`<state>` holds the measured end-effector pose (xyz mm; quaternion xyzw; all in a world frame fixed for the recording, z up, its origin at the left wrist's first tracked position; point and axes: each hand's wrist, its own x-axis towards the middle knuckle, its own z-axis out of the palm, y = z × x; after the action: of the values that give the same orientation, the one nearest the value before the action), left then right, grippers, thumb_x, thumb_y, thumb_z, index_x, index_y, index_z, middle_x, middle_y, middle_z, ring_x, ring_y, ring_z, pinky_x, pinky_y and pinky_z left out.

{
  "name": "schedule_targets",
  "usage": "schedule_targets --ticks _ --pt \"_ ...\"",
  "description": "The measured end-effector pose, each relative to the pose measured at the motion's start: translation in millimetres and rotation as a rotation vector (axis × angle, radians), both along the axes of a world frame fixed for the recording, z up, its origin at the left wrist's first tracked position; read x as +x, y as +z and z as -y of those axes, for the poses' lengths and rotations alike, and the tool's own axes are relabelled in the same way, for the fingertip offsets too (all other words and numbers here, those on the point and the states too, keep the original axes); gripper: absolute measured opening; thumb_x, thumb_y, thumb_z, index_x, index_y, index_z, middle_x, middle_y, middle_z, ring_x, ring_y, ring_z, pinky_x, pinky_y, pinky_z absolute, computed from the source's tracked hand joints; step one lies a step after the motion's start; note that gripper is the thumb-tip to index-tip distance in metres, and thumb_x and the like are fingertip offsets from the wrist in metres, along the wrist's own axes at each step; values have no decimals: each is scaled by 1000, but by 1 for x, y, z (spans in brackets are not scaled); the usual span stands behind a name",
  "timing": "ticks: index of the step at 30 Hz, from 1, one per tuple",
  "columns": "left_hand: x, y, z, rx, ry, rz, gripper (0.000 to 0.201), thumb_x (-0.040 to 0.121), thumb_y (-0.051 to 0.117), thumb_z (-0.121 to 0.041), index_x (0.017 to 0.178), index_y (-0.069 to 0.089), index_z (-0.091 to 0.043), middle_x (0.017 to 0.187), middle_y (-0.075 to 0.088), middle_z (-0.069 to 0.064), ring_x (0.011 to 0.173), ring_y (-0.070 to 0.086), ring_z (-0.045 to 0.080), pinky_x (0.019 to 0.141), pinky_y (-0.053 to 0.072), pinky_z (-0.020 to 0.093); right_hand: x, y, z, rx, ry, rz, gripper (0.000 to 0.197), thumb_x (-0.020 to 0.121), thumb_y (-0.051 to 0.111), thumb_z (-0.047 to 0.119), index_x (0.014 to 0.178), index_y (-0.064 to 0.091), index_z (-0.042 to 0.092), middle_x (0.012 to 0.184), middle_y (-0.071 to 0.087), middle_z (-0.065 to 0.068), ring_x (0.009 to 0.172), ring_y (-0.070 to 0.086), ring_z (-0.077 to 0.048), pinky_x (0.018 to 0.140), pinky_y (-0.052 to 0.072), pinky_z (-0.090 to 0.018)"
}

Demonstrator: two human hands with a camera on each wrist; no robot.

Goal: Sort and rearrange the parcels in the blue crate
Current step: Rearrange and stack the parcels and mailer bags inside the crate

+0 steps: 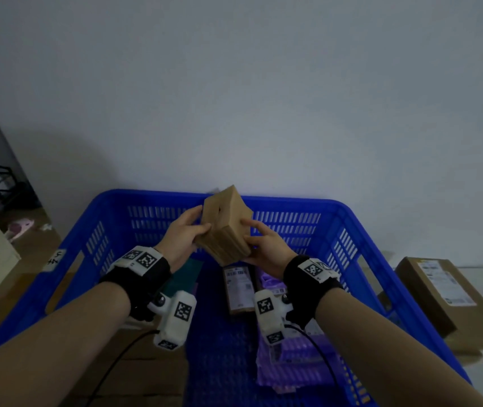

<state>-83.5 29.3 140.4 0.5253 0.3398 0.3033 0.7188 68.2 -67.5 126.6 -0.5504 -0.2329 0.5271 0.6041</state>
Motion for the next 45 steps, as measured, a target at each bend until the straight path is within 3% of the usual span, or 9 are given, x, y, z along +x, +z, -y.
schedule_targets --ticks 7,12,19,24,28,33,37,41,45 --pt "-3 4 -8 -101 -1 34 35 100 41 -15 130 54 -4 104 64 9 91 61 18 78 51 30 8 10 -1 54 -51 64 31 97 33 -3 110 59 9 95 60 -13 83 61 -23 75 57 -32" --pt "-7 8 -18 112 -31 -126 52 88 41 16 135 50 -3 121 62 12 103 61 20 84 53 30 12 15 0 79 -60 244 48 84 40 -22 123 49 3 101 60 -19 76 62 -25 68 56 -28" --pt "-3 7 -18 339 87 -206 36 88 65 -14 121 62 -2 96 69 2 82 65 9 71 56 13 16 15 -2 76 -49 387 50 85 45 -21 130 50 1 118 59 -6 110 55 -19 90 49 -34" --pt "-2 3 -19 385 161 -272 29 87 65 -26 106 72 -4 83 69 -6 81 65 11 93 52 32 10 10 -5 151 -36 438 46 82 64 -8 126 57 1 123 64 -13 112 62 -22 95 53 -33" --pt "2 7 -13 326 112 -246 37 88 64 -25 122 63 -10 106 67 -1 76 53 -6 83 44 25 7 3 -11 141 -95 342 38 86 60 -6 123 58 0 123 64 -17 109 64 -31 90 55 -42" --pt "0 1 -16 156 -77 -221 57 84 69 -19 135 46 -34 123 58 0 110 56 19 81 51 39 7 -1 -12 128 -104 299 35 86 61 -5 120 59 1 122 64 -18 107 65 -32 90 55 -42" --pt "-2 -3 -32 414 -102 -364 72 75 76 -7 137 44 -26 127 56 9 113 56 24 88 53 39 16 5 -13 -44 -105 739 57 81 73 14 131 49 3 134 53 -13 121 53 -25 98 45 -31" --pt "-2 2 -43 880 -307 -803 90 64 82 -16 137 32 -27 121 47 10 112 44 29 89 45 41 23 14 -17 -56 105 1180 87 77 76 20 147 26 11 153 27 -9 141 27 -24 114 26 -32" --pt "4 5 -41 974 -390 -864 94 60 83 -15 137 29 -25 114 43 8 104 38 23 78 39 34 16 15 -22 -108 364 1296 89 73 78 14 147 28 13 149 35 -9 137 35 -24 110 28 -31"
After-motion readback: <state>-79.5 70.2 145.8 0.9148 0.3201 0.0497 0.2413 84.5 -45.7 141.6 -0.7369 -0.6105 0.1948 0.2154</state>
